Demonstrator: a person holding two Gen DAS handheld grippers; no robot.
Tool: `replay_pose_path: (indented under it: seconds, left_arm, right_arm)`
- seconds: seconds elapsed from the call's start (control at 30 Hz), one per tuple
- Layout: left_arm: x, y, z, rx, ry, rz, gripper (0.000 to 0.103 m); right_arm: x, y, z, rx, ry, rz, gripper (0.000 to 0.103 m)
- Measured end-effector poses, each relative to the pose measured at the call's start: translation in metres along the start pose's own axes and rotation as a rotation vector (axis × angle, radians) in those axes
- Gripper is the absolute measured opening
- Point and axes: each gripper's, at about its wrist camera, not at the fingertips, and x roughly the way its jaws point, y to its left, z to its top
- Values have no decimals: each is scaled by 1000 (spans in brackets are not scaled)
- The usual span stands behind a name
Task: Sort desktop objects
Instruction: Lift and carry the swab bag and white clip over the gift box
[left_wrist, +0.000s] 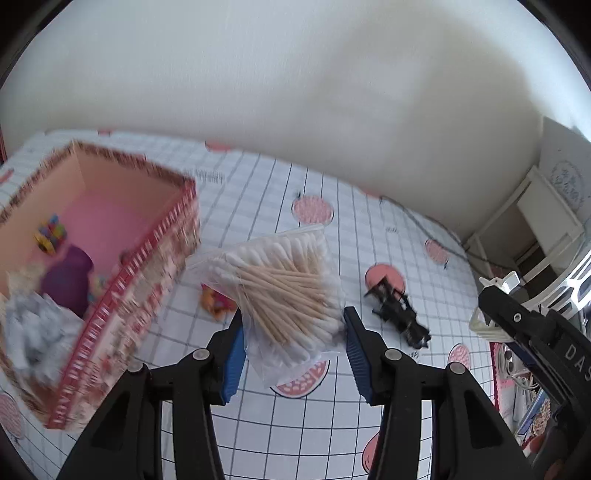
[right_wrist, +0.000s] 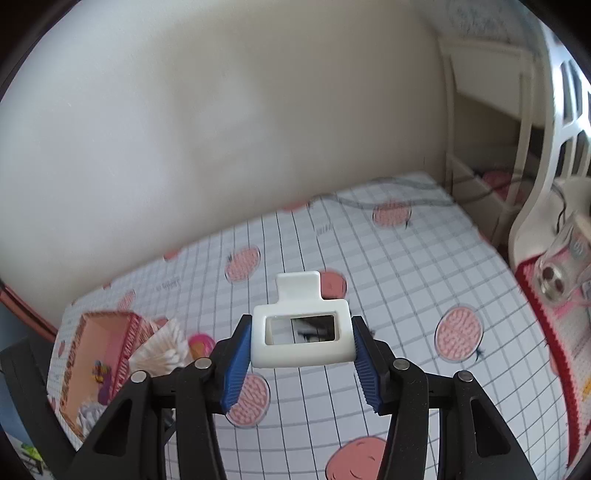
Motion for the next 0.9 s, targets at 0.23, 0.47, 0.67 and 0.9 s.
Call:
replay_pose_path:
  seconds: [0.23,0.47,0.67,0.9]
  left_arm:
    - [-17,11,12,-26,-51,-22,51]
    - [-20,29,18,-78,-56,-31,51]
    - [-41,56,28,-132,-124,-10,51]
    - [-68,109,33,-243,-188,15,51]
  right_arm:
    - [7,5,-2,-4,19,-11,54]
    - [21,21,-10,-29,68,6,54]
    - [20,58,-16,-96,39,84,54]
    - [18,107,-27,-139,36,197,54]
